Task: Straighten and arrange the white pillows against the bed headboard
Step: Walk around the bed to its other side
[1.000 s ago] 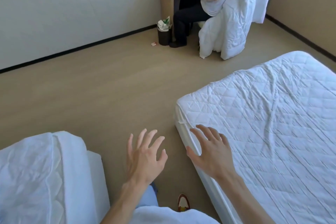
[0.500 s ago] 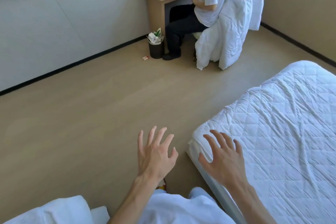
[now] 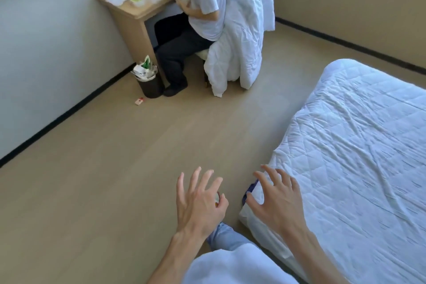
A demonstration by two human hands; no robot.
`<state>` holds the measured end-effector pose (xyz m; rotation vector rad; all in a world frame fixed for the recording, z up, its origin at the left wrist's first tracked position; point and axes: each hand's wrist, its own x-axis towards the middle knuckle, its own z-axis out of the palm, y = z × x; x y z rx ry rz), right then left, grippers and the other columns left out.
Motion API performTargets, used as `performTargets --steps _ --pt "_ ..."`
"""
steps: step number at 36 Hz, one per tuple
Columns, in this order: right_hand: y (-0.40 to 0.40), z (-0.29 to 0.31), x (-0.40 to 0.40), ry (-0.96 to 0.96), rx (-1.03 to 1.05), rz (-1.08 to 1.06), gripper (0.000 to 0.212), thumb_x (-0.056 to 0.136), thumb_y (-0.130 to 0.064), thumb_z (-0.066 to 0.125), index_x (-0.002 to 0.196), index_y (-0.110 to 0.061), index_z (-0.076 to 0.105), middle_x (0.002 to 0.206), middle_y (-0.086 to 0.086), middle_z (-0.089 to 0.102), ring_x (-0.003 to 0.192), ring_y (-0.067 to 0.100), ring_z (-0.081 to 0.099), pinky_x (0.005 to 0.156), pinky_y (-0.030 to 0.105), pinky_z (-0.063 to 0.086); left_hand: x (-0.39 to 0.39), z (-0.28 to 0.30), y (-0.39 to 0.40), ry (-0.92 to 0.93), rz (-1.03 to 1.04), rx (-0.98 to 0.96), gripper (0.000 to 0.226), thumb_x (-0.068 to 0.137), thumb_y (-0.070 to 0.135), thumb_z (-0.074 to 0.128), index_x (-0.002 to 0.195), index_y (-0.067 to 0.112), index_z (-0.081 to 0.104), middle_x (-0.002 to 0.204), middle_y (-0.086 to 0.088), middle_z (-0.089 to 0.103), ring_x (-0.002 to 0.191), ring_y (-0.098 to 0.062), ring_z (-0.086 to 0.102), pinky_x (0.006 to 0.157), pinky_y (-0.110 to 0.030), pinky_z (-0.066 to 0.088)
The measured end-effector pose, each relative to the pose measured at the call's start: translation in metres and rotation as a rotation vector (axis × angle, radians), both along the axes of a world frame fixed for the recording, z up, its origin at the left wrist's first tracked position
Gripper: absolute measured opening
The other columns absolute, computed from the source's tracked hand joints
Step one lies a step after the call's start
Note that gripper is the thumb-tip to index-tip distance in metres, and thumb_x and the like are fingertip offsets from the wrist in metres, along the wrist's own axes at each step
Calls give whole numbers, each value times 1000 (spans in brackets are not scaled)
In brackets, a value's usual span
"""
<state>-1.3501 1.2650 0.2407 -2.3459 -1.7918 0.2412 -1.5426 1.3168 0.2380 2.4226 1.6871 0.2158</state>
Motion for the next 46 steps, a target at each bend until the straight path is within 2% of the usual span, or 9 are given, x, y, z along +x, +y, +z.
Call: performTargets --steps 3,5,8,12,20,31,38,46 --pt "46 -4 4 17 10 -53 47 75 -54 52 115 -32 62 133 -7 57 122 25 51 101 49 39 3 -4 57 12 -48 -25 35 76 41 58 110 37 65 129 10 60 129 -18 48 105 -48 35" --pt "73 -1 7 18 -7 -76 46 75 -54 49 115 -34 63 134 -9 57 124 21 51 105 53 35 4 -4 90 35 -86 -33 36 75 42 56 110 37 65 129 9 60 127 -18 49 103 -46 37" --pt "112 4 11 17 4 -120 43 77 -54 50 114 -37 64 132 -11 58 125 17 52 112 57 24 7 -3 141 60 -142 -17 38 76 45 55 111 38 65 129 9 60 128 -17 50 106 -48 34" --pt "160 14 19 12 -18 -168 43 78 -56 49 115 -38 64 131 -12 58 125 14 52 112 62 19 24 5 204 71 -198 -30 38 76 46 54 112 38 65 129 9 61 129 -16 50 110 -51 30" --pt "239 17 41 37 24 -321 43 76 -54 54 112 -35 65 126 -10 61 121 15 55 105 51 33 71 12 308 42 -364 -35 36 77 45 51 109 38 66 126 9 61 124 -16 52 108 -49 32" --pt "385 7 94 8 5 -565 45 74 -55 54 113 -34 64 124 -13 59 117 15 56 97 48 38 154 -2 484 -10 -590 -52 32 78 44 48 107 41 61 126 16 56 125 -12 48 109 -47 28" --pt "474 18 131 6 -28 -699 48 75 -57 51 118 -36 61 128 -15 57 120 12 53 100 46 38 213 5 601 8 -709 -36 33 77 45 54 109 42 62 128 15 57 126 -13 47 109 -46 27" --pt "545 22 186 1 4 -841 47 74 -52 57 118 -35 61 129 -14 57 120 12 53 98 42 41 294 7 675 20 -862 -58 34 77 47 52 109 40 61 129 15 56 125 -12 48 105 -46 31"
